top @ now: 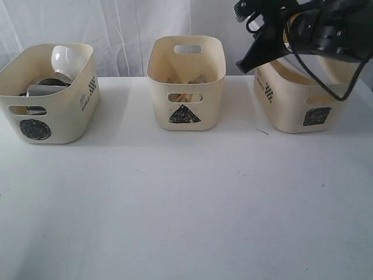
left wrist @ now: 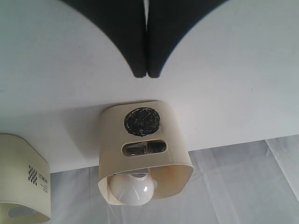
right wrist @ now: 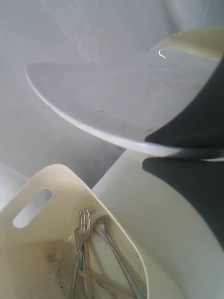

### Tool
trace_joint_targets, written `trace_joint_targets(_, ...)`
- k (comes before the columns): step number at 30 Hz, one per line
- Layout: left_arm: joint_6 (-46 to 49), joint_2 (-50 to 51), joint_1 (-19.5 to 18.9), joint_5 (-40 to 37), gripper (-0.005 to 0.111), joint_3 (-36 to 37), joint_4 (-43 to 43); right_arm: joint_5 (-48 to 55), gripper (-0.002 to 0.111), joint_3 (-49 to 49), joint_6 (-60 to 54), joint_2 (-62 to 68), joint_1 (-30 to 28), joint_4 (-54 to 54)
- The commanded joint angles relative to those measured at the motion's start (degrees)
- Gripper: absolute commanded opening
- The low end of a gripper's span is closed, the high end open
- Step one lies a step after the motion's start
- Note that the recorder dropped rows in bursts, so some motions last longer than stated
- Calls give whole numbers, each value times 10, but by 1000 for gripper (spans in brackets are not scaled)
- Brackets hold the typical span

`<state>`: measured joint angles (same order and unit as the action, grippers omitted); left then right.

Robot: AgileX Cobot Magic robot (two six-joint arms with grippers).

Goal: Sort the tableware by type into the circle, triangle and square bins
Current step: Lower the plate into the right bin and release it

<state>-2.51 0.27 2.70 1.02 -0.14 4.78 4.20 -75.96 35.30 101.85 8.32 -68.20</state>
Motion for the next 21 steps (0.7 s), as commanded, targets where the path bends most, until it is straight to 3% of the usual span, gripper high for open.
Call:
trace_joint_targets(1, -2, -3, 0, 2, 0, 1, -3, -5, 1, -12, -6, 9, -5, -15)
trace_joint_targets(5, -2, -3, 0, 2, 0, 1, -3, -7, 14, -12, -4, 9, -5, -7)
trace_joint_targets(6, -2, -3, 0, 2, 0, 1, -3, -5, 20, -12, 5, 6, -5, -7)
trace_joint_targets(7, -2, -3, 0, 2, 0, 1, -3, -3, 33, -12, 33, 2, -9, -7)
trace_joint_targets(9, -2, -3, 0, 2, 0, 1, -3, -2, 42, -4, 64, -17, -12, -7)
trace_joint_targets(12, -2, -3, 0, 2, 0, 1, -3, -7, 38, 33, 85, -66, -20, -7)
trace_joint_targets(18, -2, -3, 0, 2, 0, 1, -3, 2, 3, 200, 182, -266, -45, -7)
trace_joint_targets(21, -2, -3, 0, 2, 0, 1, -3, -13, 0, 329, 232, -406, -45, -7)
